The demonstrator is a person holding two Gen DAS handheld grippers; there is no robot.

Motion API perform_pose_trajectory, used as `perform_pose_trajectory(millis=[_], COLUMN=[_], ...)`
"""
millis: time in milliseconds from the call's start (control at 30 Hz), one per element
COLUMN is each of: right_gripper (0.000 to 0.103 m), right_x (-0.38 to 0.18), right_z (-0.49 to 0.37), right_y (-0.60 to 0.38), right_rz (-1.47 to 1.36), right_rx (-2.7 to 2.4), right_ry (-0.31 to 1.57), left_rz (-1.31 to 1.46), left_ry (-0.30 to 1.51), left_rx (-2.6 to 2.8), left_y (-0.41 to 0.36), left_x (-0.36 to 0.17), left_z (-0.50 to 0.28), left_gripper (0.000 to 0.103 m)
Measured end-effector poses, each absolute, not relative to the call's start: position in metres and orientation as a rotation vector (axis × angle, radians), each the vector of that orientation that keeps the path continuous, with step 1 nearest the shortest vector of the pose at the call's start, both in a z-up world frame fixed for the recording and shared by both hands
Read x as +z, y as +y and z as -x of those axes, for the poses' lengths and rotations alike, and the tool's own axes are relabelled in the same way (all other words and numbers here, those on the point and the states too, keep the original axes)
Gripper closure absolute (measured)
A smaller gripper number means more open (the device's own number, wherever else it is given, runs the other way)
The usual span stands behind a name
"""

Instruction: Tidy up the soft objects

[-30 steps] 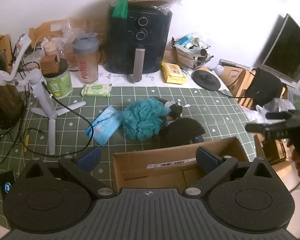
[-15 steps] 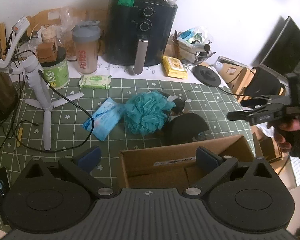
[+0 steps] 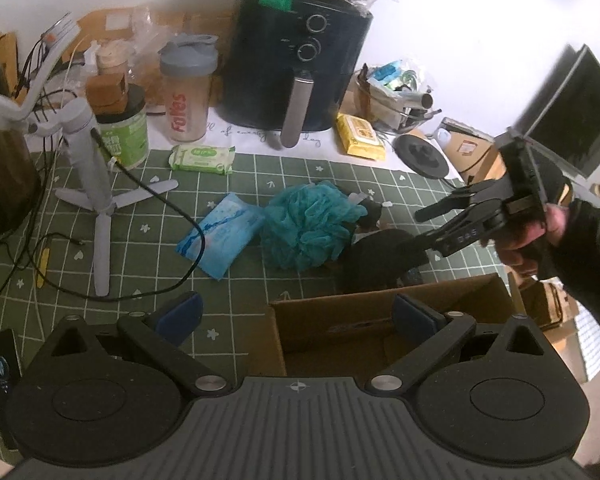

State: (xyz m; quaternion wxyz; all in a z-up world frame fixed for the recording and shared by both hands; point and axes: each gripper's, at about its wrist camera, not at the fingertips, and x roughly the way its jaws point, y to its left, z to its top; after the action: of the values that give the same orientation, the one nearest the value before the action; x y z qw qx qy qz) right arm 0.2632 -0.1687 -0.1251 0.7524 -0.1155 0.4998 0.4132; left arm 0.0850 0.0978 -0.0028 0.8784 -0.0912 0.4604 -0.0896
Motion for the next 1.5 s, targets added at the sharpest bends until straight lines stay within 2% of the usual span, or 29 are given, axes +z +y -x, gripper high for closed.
perform_pose_trajectory(millis=[67,133,200,233,267,333,367,533,833,1267,1500], right_gripper=[0.021,0.027,0.027,0.034,0.046,0.052,0.058,0.069,0.073,0.074,0.075], right_x=[-0.131,-0.137,-0.146,-0.149,-0.153,-0.156,-0.156,-0.148,-0.107,-0.095,-0.091], right_z=[-0.267,-0.269,-0.268,-0.268,-0.267,-0.264,-0.263,-0.259,-0.247,-0.216,-0.194], right_y=[-0.161,-0.153,-0.146,-0.144,-0.141,-0.14,-0.141,-0.151,-0.205,-0.272,-0.287], right_rz=[0.248,0.253,0.283,0.299,0.317,0.323,0.312,0.25,0.052,-0.237,-0.311], right_rx=[0.93,0.96,0.966,0.966,0.965,0.962,0.958,0.918,0.786,0.509,0.41], right_ry=[1.115,1.143,1.169,1.181,1.201,1.205,1.21,1.194,1.099,0.995,0.953], left_rz=[0.202,0.207,0.211,0.212,0.213,0.208,0.204,0.187,0.178,0.078,0.03], left_ry=[0.961,0.961,0.961,0.96,0.96,0.957,0.956,0.941,0.922,0.886,0.926], left_rx=[-0.18,-0.176,-0.175,-0.175,-0.178,-0.18,-0.181,-0.191,-0.221,-0.294,-0.396], left_y=[0.101,0.103,0.105,0.106,0.106,0.106,0.106,0.106,0.107,0.104,0.091], left_x=[-0.004,-0.004,-0.004,-0.004,-0.003,-0.003,-0.002,0.002,0.004,0.006,-0.017], left_z=[-0.086,-0.087,-0.089,-0.09,-0.092,-0.094,-0.096,-0.102,-0.112,-0.147,-0.179], left_gripper=[0.0,0.0,0.0,0.0,0.0,0.0,0.0,0.0,0.0,0.0,0.0])
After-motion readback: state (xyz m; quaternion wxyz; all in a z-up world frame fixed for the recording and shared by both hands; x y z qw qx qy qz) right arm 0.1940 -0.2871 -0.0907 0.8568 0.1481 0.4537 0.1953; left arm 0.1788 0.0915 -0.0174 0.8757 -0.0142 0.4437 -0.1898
